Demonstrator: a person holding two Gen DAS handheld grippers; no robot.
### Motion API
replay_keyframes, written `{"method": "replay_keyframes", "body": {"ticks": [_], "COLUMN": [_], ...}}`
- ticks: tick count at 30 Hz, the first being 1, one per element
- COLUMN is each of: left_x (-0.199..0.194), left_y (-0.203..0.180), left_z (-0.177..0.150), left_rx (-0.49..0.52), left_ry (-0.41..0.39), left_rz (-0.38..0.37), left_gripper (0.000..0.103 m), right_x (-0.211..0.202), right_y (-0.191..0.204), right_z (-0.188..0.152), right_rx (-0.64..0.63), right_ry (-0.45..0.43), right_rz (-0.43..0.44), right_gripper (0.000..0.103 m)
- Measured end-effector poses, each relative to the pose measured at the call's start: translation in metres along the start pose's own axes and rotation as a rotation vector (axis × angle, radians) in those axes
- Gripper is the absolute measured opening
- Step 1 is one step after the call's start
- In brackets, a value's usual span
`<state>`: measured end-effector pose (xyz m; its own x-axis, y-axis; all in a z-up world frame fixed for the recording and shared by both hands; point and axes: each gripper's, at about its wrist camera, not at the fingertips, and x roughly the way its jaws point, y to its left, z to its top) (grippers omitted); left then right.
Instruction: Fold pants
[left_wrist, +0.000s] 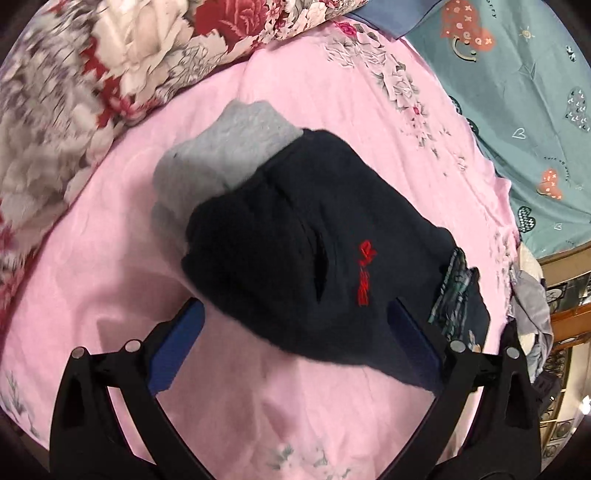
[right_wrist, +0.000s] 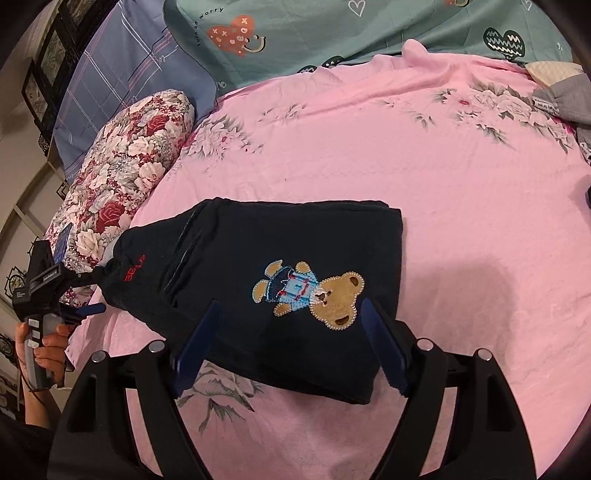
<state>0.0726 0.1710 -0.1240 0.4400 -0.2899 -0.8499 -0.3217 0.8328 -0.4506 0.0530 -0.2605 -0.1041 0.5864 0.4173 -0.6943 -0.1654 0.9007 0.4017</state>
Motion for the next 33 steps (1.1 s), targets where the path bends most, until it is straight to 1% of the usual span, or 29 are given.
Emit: {"method": "replay_keyframes", "body": {"ticks": [1,2,4,5,7,8,10,12,13,16,17,18,19,20,21,23,24,25,26,27,28,29,30,31,33], "left_x": [0.003,0.006,0.013,0.018,0.026,0.026,0.020,0.006,-0.002,-0.038,-0.051,-0.061,-0.065,-0.070,-0.068,-0.059,-0.049,-0.037,-0.021,-0.005,0.013,0.033,0.047,0.055,0.049], "left_y": [-0.003,-0.005,-0.012,-0.019,-0.033,-0.039,-0.047,-0.060,-0.066,-0.098,-0.114,-0.133,-0.147,-0.169,-0.182,-0.209,-0.221,-0.231,-0.241,-0.247,-0.250,-0.248,-0.245,-0.239,-0.230], "left_z": [0.005,0.010,0.018,0.021,0.021,0.018,0.013,0.006,0.005,-0.003,-0.008,-0.015,-0.021,-0.032,-0.039,-0.057,-0.064,-0.072,-0.080,-0.085,-0.089,-0.091,-0.090,-0.088,-0.079], "left_rx": [0.000,-0.010,-0.009,0.040,0.136,0.164,0.213,0.281,0.298,0.371,0.412,0.468,0.504,0.574,0.611,0.693,0.718,0.741,0.763,0.769,0.764,0.736,0.706,0.663,0.620], "left_ry": [-0.006,-0.007,-0.015,-0.028,-0.054,-0.067,-0.094,-0.116,-0.132,-0.220,-0.247,-0.264,-0.268,-0.265,-0.251,-0.189,-0.153,-0.118,-0.072,-0.026,0.031,0.100,0.151,0.197,0.200], "left_rz": [0.022,0.040,0.053,0.104,0.210,0.231,0.260,0.266,0.256,0.184,0.143,0.096,0.070,0.011,-0.026,-0.122,-0.158,-0.192,-0.225,-0.249,-0.273,-0.272,-0.253,-0.249,-0.309], "left_gripper": [0.092,0.090,0.076,0.073,0.050,0.046,0.030,0.024,0.024,0.023,0.023,0.023,0.023,0.023,0.023,0.023,0.023,0.033,0.048,0.082,0.092,0.091,0.090,0.090,0.090], "right_x": [0.000,0.001,0.001,0.001,0.001,0.000,-0.003,-0.006,-0.009,-0.014,-0.015,-0.017,-0.018,-0.019,-0.019,-0.022,-0.023,-0.025,-0.027,-0.028,-0.031,-0.032,-0.034,-0.036,-0.040], "right_y": [-0.001,-0.002,-0.002,-0.003,-0.003,-0.002,-0.001,-0.001,-0.002,-0.007,-0.008,-0.010,-0.011,-0.013,-0.015,-0.017,-0.019,-0.020,-0.023,-0.025,-0.028,-0.031,-0.034,-0.037,-0.040], "right_z": [0.000,0.001,0.001,0.002,0.002,0.002,0.001,0.000,0.000,0.000,0.000,0.000,0.000,0.000,-0.001,-0.001,-0.002,-0.002,-0.003,-0.003,-0.004,-0.004,-0.005,-0.005,-0.006], "right_rx": [0.003,0.005,0.009,0.011,0.015,0.017,0.007,-0.001,-0.004,0.006,0.012,0.021,0.031,0.043,0.057,0.067,0.071,0.075,0.084,0.095,0.107,0.115,0.124,0.132,0.138], "right_ry": [0.000,-0.001,-0.002,-0.002,-0.004,-0.005,-0.011,-0.017,-0.020,-0.034,-0.040,-0.047,-0.050,-0.050,-0.045,-0.046,-0.050,-0.053,-0.057,-0.059,-0.060,-0.059,-0.060,-0.062,-0.070], "right_rz": [0.000,0.002,0.006,0.006,0.010,0.017,0.021,0.025,0.026,0.036,0.037,0.035,0.039,0.049,0.064,0.067,0.062,0.057,0.049,0.043,0.036,0.028,0.019,0.011,0.009], "right_gripper": [0.079,0.079,0.079,0.079,0.079,0.079,0.079,0.079,0.079,0.079,0.079,0.079,0.079,0.079,0.079,0.079,0.079,0.079,0.079,0.079,0.079,0.079,0.079,0.079,0.079]}}
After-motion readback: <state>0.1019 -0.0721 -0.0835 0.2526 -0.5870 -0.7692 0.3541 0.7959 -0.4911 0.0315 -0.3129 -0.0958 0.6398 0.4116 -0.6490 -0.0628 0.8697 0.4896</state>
